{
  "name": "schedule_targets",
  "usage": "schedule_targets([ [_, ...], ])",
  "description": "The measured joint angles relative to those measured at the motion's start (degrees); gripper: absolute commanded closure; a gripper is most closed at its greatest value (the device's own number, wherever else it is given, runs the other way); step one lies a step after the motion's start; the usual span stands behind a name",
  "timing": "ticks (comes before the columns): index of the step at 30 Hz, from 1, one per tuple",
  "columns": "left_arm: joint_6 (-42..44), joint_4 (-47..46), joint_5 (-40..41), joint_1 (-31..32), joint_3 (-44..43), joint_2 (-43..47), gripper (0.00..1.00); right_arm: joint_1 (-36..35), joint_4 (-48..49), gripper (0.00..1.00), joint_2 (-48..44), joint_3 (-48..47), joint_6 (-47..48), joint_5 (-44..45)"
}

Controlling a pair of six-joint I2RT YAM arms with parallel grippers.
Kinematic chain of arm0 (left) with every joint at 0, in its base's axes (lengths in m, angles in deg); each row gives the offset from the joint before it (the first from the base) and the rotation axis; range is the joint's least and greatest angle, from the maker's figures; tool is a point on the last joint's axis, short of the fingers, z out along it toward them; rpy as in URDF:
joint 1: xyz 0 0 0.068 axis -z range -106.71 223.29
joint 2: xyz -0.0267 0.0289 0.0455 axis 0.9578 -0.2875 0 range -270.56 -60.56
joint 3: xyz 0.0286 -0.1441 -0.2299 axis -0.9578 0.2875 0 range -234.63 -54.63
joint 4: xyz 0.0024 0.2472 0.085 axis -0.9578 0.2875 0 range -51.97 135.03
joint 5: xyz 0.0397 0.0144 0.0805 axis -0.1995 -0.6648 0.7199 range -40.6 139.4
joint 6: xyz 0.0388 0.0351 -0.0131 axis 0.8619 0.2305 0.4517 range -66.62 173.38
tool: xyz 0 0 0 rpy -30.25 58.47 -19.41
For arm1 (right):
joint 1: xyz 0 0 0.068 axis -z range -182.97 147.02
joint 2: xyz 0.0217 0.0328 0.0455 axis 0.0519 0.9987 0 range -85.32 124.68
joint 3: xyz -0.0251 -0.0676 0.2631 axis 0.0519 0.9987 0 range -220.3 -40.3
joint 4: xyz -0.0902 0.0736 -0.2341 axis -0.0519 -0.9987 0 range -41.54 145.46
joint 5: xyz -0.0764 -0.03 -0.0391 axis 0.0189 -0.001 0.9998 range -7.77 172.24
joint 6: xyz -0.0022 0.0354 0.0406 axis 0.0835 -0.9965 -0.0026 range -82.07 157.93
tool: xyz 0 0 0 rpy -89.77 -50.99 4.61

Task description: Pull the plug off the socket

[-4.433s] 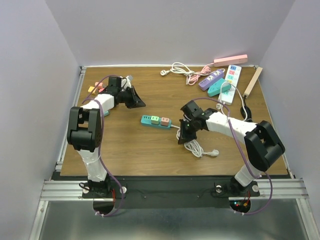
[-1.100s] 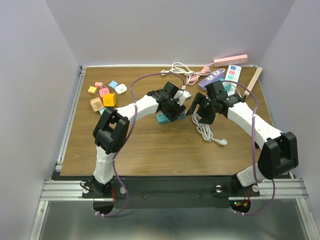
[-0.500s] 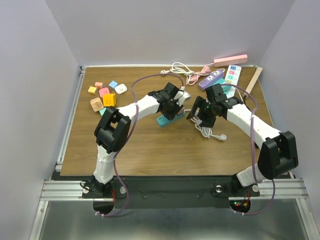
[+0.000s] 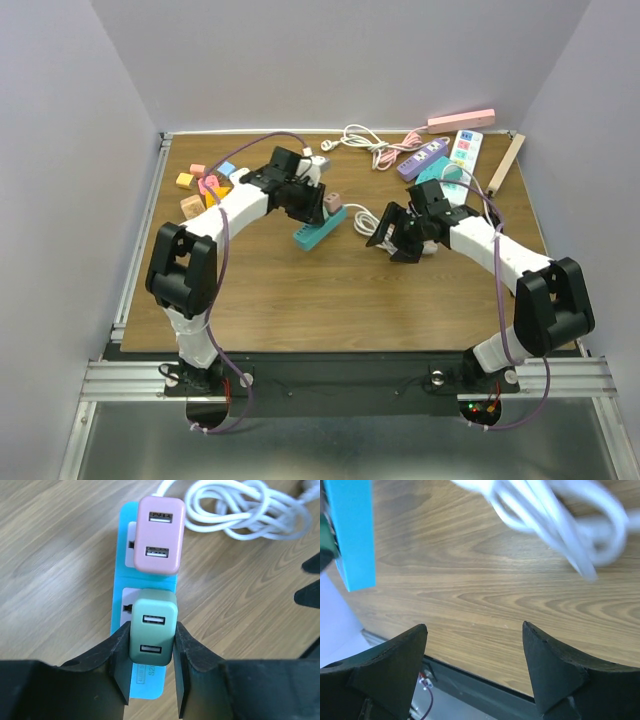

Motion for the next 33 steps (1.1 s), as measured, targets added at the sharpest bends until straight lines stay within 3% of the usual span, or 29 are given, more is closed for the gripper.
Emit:
schedule_targets([
  [7,-13.6,-12.3,-11.2,-5.3,10.2,2.8,1.00,0.0,11.6,0.12,-0.1,5.7,-4.0,-6.5],
  [10,-22.2,-20.0,-16.6,-6.3,16.7,4.7,1.00,0.0,18.0,0.09,-0.4,8.0,-6.5,-9.1],
  [11,-25.3,-23.0,-18.4,-6.6,19.0,5.5,1.00,0.0,21.4,0.03,-0.7,9.4,-7.8,-10.2],
  [15,-41.3,-38.9,-24.2,-7.6,27.1,8.1,1.00,0.0,35.1,0.02,-2.1,15.4,-12.2,-13.7],
  [23,-66.7,-69.7,-27.5,-7.9,35.7,9.2,1.00,0.0,54.9,0.00,-1.5,21.0,-18.2,-19.4],
  [33,-82.5,-88.3,-27.5,-8.4,41.0,8.1,1.00,0.0,69.5,0.00,-1.6,23.5,-24.2,-22.1],
])
